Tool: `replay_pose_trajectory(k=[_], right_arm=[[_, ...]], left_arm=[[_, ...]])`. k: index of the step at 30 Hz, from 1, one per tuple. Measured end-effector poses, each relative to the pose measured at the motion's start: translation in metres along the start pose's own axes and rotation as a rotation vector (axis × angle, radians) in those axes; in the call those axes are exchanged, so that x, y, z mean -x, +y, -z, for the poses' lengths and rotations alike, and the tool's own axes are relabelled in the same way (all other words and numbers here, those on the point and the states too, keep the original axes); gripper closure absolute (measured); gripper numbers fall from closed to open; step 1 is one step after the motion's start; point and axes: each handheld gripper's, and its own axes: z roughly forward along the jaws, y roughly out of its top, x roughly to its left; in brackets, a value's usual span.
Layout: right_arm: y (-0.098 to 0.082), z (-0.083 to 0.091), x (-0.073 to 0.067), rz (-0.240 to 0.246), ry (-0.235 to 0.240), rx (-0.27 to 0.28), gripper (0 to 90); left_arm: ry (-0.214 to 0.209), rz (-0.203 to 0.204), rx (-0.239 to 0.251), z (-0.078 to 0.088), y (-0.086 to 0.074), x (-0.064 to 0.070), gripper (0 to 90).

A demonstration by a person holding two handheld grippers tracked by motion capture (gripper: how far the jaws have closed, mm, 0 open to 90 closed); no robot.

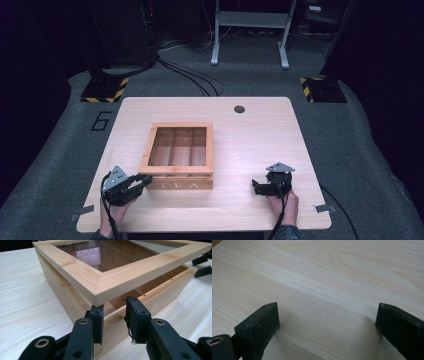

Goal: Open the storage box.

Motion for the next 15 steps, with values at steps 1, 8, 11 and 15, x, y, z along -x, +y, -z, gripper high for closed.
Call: replay_pose_trajectory(k=[1, 8, 11, 15], right_arm=[[0.0, 0.0, 0.0, 0.0, 0.0, 0.0, 4.4], [0.0, 0.0, 0.0, -0.001, -0.001, 0.0, 4.4], [0.0, 0.0, 0.0, -0.001, -0.001, 0.0, 4.4], [0.0, 0.0, 0.0, 0.0, 0.0, 0.0, 4.5]], left_arm=[[-0.004, 0.001, -0.002, 0.002, 0.0, 0.0, 67.3], [-0.024, 0.018, 0.001, 0.013, -0.007, -0.001, 64.7], [-0.039, 0.031, -0.022, 0.012, -0.015, -0.002, 61.8], [-0.051, 0.039, -0.032, 0.012, -0.028, 0.0, 57.8]])
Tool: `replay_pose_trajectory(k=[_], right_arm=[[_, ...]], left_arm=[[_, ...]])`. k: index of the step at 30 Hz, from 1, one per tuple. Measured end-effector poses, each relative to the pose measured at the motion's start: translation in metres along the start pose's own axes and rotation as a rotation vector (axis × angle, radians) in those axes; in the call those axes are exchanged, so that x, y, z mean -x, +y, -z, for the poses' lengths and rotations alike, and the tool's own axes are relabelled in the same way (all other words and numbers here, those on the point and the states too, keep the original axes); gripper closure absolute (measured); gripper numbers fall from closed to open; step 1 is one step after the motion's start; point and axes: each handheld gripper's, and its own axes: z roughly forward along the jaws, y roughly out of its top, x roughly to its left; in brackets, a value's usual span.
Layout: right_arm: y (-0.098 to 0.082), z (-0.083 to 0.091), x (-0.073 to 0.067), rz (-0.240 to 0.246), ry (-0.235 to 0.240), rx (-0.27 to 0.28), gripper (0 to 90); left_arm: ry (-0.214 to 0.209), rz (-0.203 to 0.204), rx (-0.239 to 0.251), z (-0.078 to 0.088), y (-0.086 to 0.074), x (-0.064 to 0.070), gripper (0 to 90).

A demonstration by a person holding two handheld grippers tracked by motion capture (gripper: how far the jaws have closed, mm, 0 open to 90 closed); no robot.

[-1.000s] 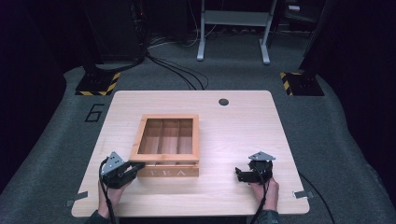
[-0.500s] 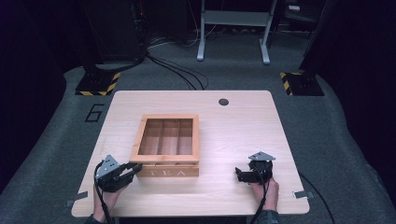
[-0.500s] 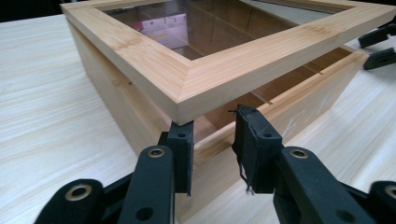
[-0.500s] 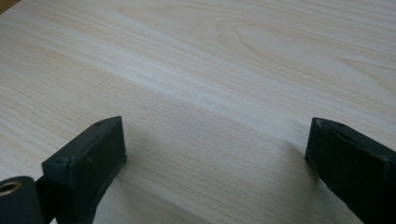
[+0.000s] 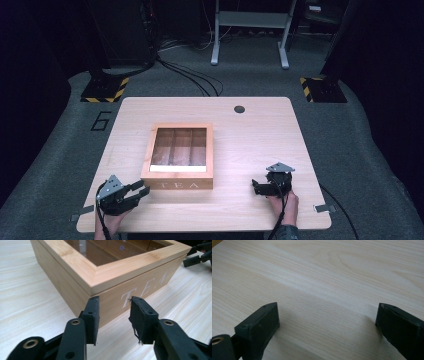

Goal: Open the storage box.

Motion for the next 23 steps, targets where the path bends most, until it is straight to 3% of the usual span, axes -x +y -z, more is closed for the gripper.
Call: replay_pose_trajectory(k=[3, 6, 7, 10, 11, 13, 15, 17, 18, 23], right_arm=[[0.0, 0.0, 0.0, 0.0, 0.0, 0.0, 4.5], [0.0, 0.0, 0.0, -0.001, 0.0, 0.0, 4.5], [0.0, 0.0, 0.0, -0.001, 0.001, 0.0, 4.5], [0.0, 0.0, 0.0, -0.001, 0.001, 0.0, 4.5], [0.0, 0.0, 0.0, -0.001, 0.001, 0.0, 4.5], [0.0, 0.0, 0.0, -0.001, 0.0, 0.0, 4.5], [0.0, 0.0, 0.0, 0.0, -0.002, 0.001, 4.5], [0.0, 0.0, 0.0, 0.0, 0.0, 0.0, 4.4], [0.0, 0.0, 0.0, 0.0, 0.0, 0.0, 4.5], [0.0, 0.0, 0.0, -0.001, 0.001, 0.0, 4.4]], left_arm=[[-0.022, 0.0, 0.004, 0.0, -0.002, -0.002, 53.0], [-0.001, -0.029, -0.037, -0.002, -0.007, -0.003, 43.1], [0.016, -0.02, -0.051, -0.005, -0.011, -0.005, 38.4], [0.011, 0.011, -0.106, -0.007, -0.019, -0.015, 29.3], [0.038, 0.007, -0.114, -0.009, -0.022, -0.018, 27.1], [0.045, 0.026, -0.13, -0.009, -0.025, -0.025, 24.7], [0.066, 0.016, -0.146, -0.007, -0.025, -0.029, 20.8], [0.069, 0.023, -0.212, -0.008, -0.025, -0.035, 17.5], [0.089, 0.025, -0.217, -0.009, -0.025, -0.036, 14.8], [0.102, 0.037, -0.218, -0.007, -0.025, -0.042, 14.4]])
